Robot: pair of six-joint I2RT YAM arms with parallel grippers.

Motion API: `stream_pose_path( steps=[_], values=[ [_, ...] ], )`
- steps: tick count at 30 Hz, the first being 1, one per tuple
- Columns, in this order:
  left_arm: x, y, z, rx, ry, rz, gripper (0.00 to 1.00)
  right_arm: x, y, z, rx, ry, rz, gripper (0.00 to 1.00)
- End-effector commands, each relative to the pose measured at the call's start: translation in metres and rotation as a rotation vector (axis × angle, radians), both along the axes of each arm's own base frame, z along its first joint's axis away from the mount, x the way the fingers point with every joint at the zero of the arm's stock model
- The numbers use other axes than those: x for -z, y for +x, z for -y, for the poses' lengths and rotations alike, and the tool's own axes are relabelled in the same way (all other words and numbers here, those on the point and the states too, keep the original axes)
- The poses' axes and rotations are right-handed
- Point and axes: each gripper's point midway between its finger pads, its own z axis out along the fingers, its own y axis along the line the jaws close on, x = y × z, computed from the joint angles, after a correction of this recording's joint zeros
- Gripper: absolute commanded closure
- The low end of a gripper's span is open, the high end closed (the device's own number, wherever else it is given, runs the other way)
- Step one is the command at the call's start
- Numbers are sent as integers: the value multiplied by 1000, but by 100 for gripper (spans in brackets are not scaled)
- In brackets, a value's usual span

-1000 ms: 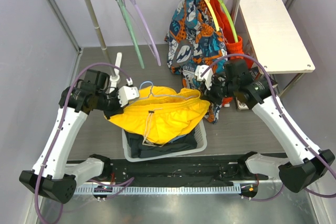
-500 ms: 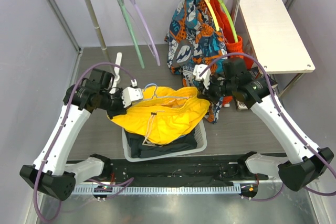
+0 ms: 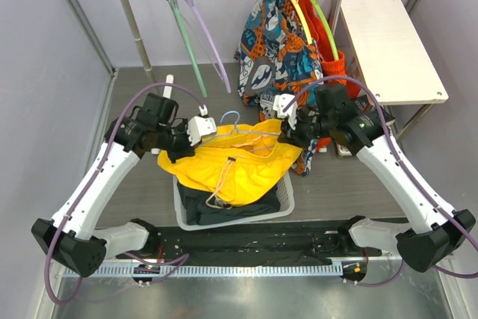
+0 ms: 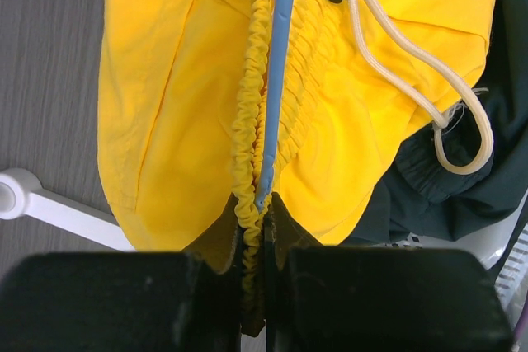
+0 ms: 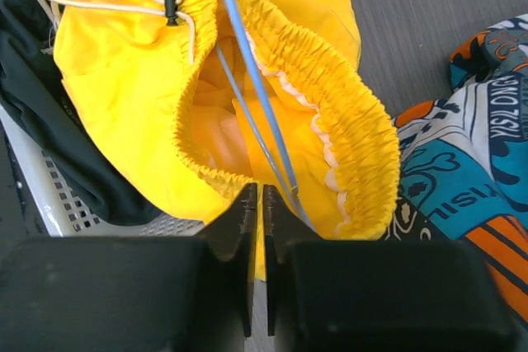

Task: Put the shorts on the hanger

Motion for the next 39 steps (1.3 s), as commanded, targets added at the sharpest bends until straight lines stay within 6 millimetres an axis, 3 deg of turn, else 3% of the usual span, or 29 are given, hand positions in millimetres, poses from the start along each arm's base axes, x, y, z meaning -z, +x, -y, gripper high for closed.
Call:
stream_pose_path(
  steps=[1,2,3,5,10,15,18,22,25,27,28,29,32,36,39],
  values=[
    [-28,11,14,-12,-102,94,100,-49,-6,-3,-20,76,96,76],
    [-34,9,13,-15,-107,112,100,-56,-7,-4,-18,92,100,54],
    [-37,7,10,-17,-106,118,100,-64,-9,-7,-16,118,94,42],
    [-43,3,9,-19,-114,131,100,-85,-12,-13,-29,177,111,28],
    [-59,-2,8,-27,-129,134,100,-117,-14,-41,-74,241,126,26],
    [-68,-4,9,-25,-149,138,100,-120,-23,-80,-139,212,155,26],
    [-72,-7,11,-22,-167,140,100,-114,-14,-94,-128,182,183,27],
    [-84,-14,10,-17,-190,161,100,-109,-1,-102,-114,147,215,35],
    [-93,-18,7,-17,-199,181,100,-110,0,-104,-114,141,228,50],
    [-99,-21,6,-20,-208,196,100,-113,-1,-102,-113,141,231,69],
    [-101,-22,6,-23,-213,199,100,-115,-2,-101,-114,143,236,87],
    [-103,-23,4,-34,-220,201,100,-117,-2,-100,-109,142,239,96],
    [-110,-19,1,-103,-245,221,91,-126,-2,-93,-83,140,254,99],
    [-112,-21,-2,-148,-267,206,69,-147,-7,-79,-43,155,294,99],
    [-109,-20,-7,-182,-256,192,62,-161,-14,-71,-40,168,306,99]
  ],
)
